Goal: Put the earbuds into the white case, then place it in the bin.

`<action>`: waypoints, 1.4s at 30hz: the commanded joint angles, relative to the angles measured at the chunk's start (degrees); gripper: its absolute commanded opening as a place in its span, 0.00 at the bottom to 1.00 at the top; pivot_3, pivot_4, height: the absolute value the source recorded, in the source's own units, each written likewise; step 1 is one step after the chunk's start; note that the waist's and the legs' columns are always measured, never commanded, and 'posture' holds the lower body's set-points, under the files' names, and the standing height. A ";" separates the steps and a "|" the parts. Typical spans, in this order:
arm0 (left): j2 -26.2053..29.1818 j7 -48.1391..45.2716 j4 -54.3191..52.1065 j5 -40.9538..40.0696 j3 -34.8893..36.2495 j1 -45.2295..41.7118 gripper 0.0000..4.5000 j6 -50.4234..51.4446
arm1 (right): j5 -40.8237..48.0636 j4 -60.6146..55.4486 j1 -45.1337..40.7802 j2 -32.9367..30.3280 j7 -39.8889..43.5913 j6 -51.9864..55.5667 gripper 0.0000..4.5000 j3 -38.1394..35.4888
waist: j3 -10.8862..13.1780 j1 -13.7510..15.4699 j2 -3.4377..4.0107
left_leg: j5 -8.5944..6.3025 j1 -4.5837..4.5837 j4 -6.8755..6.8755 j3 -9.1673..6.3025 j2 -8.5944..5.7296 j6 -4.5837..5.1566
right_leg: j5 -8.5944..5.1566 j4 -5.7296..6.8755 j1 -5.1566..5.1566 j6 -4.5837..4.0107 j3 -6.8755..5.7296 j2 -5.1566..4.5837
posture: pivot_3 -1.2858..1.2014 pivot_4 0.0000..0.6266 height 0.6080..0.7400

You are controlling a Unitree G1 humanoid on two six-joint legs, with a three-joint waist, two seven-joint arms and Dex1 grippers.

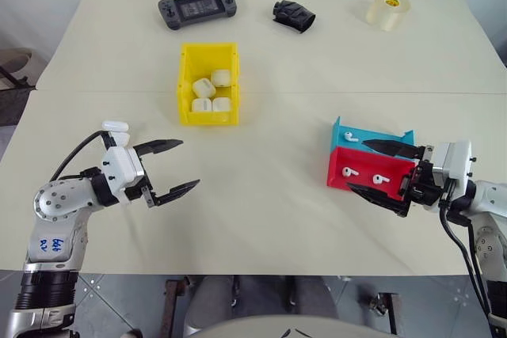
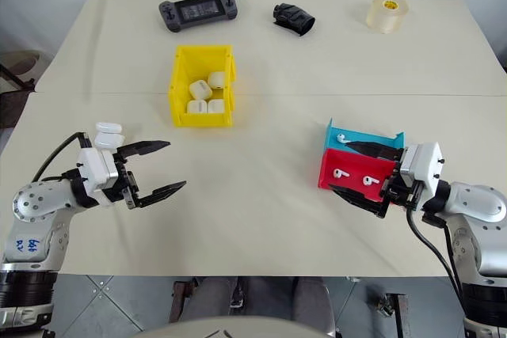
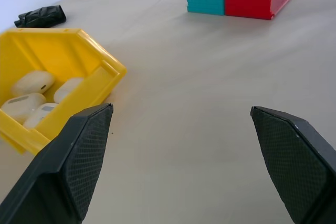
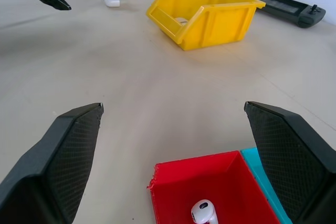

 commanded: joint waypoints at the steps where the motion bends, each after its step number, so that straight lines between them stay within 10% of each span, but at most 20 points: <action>1: -0.40 1.15 -0.85 -0.97 0.82 -0.65 0.99 0.64 | 0.54 0.16 -0.10 0.00 0.13 -1.00 1.00 -1.53 | 0.00 -0.04 0.00 | 0.00 0.00 0.00 0.00 0.00 0.00 | 0.00 0.00 0.00 0.00 0.00 0.00 | 0.52 0.24 1.00; 22: -15.47 38.39 -21.96 -2.94 22.33 26.94 0.99 19.42 | -0.11 -5.96 -9.85 10.47 -0.76 -2.12 1.00 12.16 | -0.03 0.13 -0.17 | -0.06 0.03 0.04 -0.16 0.06 -0.12 | 0.00 -0.16 0.14 -0.01 -0.06 0.01 | 0.52 0.24 1.00; 42: 14.98 47.43 -9.70 -8.62 10.48 -15.44 0.99 87.78 | 0.01 -9.20 -5.75 10.47 -4.98 -0.61 1.00 11.78 | -0.04 -0.51 -0.22 | -0.11 0.06 -0.02 -0.22 -0.03 -0.23 | -0.02 0.29 -0.10 -0.07 -0.06 0.06 | 0.52 0.24 1.00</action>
